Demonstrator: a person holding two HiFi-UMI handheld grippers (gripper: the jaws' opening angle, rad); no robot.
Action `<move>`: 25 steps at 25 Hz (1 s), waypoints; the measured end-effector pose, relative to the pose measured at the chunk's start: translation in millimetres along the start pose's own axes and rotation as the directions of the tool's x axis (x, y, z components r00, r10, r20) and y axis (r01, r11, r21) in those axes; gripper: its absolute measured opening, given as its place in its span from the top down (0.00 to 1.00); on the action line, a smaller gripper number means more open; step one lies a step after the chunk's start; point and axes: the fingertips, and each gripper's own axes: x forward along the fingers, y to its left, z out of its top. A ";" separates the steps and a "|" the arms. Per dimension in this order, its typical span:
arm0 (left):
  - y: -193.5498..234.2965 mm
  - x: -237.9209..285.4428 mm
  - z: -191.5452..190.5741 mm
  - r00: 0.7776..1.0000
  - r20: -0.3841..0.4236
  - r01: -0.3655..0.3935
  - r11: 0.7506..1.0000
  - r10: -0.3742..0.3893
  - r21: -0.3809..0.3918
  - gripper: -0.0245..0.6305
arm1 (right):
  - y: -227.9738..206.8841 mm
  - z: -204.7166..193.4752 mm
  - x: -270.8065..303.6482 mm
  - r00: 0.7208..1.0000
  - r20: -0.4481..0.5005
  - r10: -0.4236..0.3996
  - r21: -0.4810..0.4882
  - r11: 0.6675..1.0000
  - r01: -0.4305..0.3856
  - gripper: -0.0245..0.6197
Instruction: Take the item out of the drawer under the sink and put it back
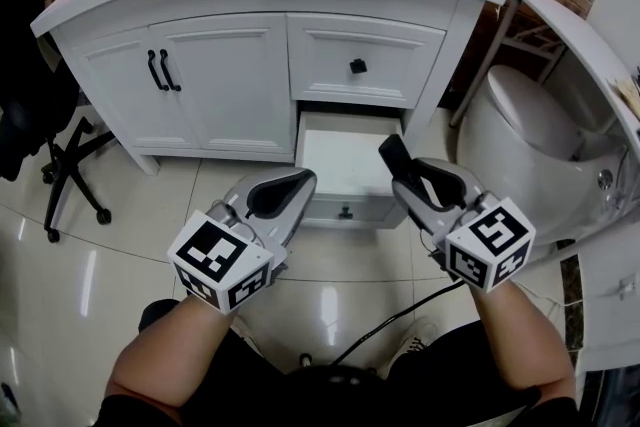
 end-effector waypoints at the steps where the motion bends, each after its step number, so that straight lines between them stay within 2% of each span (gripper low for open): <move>1: -0.4 -0.4 0.1 1.000 0.000 0.001 1.000 -0.001 0.000 0.95 | -1.0 0.1 1.5 1.000 -0.007 -0.003 -0.008 1.000 0.003 0.70; 8: 3.3 -4.1 3.6 1.000 0.013 -0.006 1.000 0.006 -0.014 0.95 | -17.4 22.1 9.0 1.000 -0.025 0.006 -0.040 0.999 -0.007 0.70; 16: 6.6 -6.2 4.5 1.000 0.016 -0.007 1.000 0.007 -0.023 0.95 | -44.8 41.4 55.2 0.993 -0.115 0.014 -0.212 0.976 -0.038 0.70; 20: 10.1 -5.8 3.4 1.000 0.017 -0.012 1.000 0.012 -0.025 0.95 | -54.3 25.4 91.1 0.977 -0.211 0.027 -0.308 0.947 -0.092 0.70; 23: 10.9 -6.0 3.8 1.000 0.018 -0.011 0.999 0.012 -0.037 0.95 | -59.4 -0.3 119.0 0.954 -0.298 0.037 -0.361 0.920 -0.149 0.70; 25: 10.2 -5.3 4.8 1.000 0.018 -0.011 0.999 0.012 -0.040 0.95 | -61.5 -19.0 134.4 0.934 -0.353 0.057 -0.363 0.912 -0.193 0.70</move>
